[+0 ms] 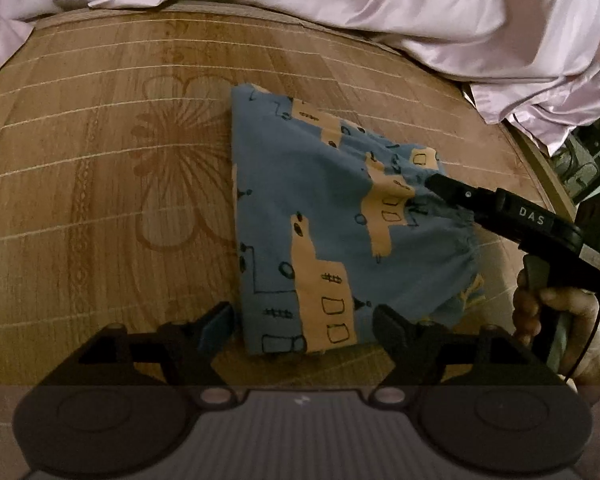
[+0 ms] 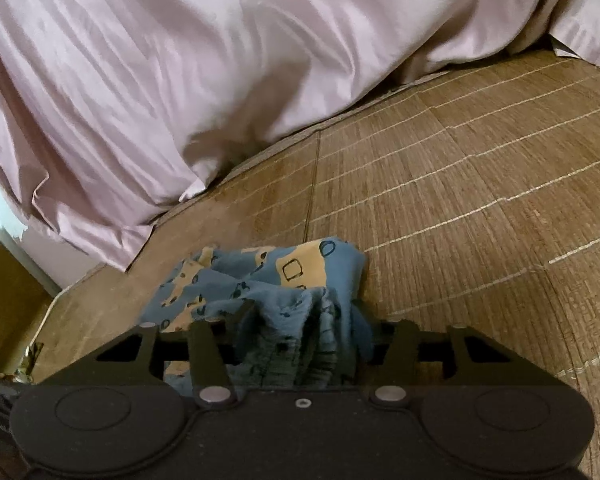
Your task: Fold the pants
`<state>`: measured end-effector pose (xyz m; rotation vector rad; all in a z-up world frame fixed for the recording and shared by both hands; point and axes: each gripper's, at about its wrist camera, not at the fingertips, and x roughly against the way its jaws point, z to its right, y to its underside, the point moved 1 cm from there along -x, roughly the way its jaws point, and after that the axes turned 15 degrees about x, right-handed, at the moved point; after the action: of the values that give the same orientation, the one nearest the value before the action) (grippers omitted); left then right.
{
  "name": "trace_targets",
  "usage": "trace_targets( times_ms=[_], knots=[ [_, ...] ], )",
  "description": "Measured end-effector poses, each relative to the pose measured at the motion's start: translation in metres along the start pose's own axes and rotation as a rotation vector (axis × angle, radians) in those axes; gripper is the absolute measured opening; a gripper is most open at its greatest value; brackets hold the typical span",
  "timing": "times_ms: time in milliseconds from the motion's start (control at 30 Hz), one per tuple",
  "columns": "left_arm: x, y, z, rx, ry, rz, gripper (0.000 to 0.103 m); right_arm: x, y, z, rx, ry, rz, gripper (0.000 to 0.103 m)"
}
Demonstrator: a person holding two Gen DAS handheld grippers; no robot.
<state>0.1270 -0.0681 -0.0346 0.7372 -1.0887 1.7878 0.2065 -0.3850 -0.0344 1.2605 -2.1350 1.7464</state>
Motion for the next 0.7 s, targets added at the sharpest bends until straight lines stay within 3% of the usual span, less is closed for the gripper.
trace_targets(
  times_ms=[100,267,400,700],
  knots=[
    [-0.002,-0.002,0.002,-0.004,-0.003,-0.017,0.081,0.002,0.002,-0.004,0.019,0.002,0.009,0.038],
    [-0.003,-0.003,0.003,0.004,-0.016,-0.017,0.08,0.007,0.002,-0.015,0.075,0.049,0.025,0.033],
    [-0.003,-0.004,0.006,-0.023,-0.045,-0.01,0.05,0.012,0.002,-0.031,0.169,0.108,0.031,0.03],
    [0.002,-0.002,0.0,0.019,-0.011,-0.05,0.021,0.038,0.01,-0.068,0.33,0.255,0.016,0.027]
  ],
)
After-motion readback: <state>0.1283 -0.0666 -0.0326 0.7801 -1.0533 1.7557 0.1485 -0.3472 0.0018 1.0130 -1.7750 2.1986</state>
